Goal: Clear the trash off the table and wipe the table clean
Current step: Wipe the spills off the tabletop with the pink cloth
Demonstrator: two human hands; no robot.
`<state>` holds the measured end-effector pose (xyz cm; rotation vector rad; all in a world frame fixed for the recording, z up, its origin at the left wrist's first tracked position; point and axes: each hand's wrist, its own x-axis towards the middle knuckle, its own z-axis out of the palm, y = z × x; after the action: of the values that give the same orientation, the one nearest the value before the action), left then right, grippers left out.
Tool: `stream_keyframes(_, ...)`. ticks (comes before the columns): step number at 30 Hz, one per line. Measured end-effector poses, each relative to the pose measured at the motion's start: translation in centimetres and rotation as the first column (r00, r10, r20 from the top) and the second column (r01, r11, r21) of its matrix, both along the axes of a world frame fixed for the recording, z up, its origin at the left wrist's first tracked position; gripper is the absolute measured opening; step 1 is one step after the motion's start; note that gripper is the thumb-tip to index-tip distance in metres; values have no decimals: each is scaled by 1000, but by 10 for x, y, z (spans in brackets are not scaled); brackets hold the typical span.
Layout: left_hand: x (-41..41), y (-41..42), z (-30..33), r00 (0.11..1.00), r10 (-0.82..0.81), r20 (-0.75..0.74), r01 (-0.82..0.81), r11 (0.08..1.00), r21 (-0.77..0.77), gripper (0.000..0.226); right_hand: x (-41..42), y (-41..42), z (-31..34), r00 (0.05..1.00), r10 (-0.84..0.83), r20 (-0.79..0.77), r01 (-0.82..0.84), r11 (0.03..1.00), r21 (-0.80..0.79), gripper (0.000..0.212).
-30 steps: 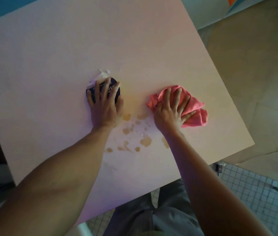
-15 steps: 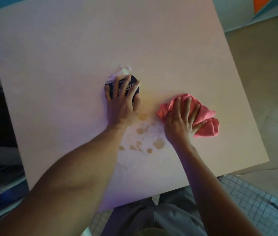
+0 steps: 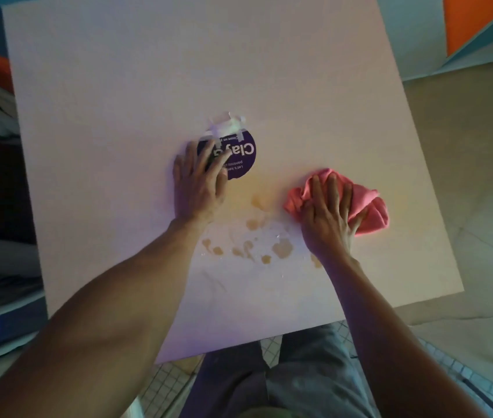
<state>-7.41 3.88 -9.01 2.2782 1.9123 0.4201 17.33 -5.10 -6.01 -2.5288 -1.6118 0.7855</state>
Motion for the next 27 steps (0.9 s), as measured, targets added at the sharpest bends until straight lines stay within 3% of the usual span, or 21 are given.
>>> stream_keyframes(2, -24, -10, 0, 998, 61, -31, -62, 998, -10, 47, -11, 20, 2, 995, -95, -9, 95, 995, -10, 58)
stream_keyframes(4, -42, -20, 0, 996, 58, -71, -59, 998, -8, 50, -27, 43, 1, 997, -78, -14, 79, 997, 10, 57)
stream_keyframes(9, -46, -27, -1, 993, 94, -75, -94, 996, 8, 48, -76, 32, -5, 958, 286, 18, -286, 950, 121, 57)
stream_keyframes(11, -47, -26, -1, 995, 89, -46, -89, 996, -10, 47, -71, 0, -5, 937, 346, 36, -348, 929, 128, 54)
stream_keyframes(15, -43, -26, 0, 995, 90, -38, -91, 996, -27, 47, -28, -16, -3, 965, 255, 63, -261, 959, 113, 52)
stream_keyframes(19, -44, -27, 1, 994, 100, -43, -101, 995, -19, 46, -49, 21, -5, 999, 38, 19, -40, 996, 84, 56)
stream_keyframes(21, -46, -25, 0, 993, 107, -55, -108, 994, -11, 45, -69, 46, -6, 1000, 6, 10, -7, 996, 94, 57)
stream_keyframes(27, -45, -26, -1, 993, 109, -39, -109, 994, 7, 43, -109, 39, -10, 924, 381, 33, -379, 902, 204, 54)
